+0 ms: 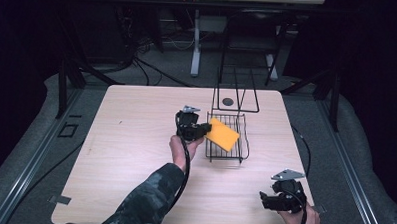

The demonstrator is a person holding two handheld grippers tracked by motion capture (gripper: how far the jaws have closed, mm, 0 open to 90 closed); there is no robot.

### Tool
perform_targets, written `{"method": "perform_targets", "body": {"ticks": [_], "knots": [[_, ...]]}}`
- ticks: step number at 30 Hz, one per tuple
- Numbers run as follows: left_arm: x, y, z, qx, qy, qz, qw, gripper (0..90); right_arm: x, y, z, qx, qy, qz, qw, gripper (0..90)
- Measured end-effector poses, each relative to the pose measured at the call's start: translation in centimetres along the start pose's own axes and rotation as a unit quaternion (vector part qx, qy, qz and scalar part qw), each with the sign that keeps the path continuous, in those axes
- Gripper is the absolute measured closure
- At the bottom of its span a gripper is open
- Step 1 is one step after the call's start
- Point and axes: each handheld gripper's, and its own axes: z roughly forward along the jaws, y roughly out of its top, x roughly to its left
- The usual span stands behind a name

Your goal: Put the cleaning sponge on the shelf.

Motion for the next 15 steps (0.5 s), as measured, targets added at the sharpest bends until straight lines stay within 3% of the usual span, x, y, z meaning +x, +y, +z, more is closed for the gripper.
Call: {"method": "perform_targets", "body": {"ticks": [6, 15], "knots": [[-0.6, -0.2, 1.3, 0.003, 0.006, -0.004, 1.0000, 83.0, 0.2, 0.0, 0.1, 0.000, 0.004, -0.005, 1.0000, 21.5], [-1.4, -0.5, 3.3, 0.016, 0.012, -0.034, 0.9992, 82.6, 0.3, 0.0, 0.1, 0.002, 0.008, -0.006, 0.9999, 21.5]]}}
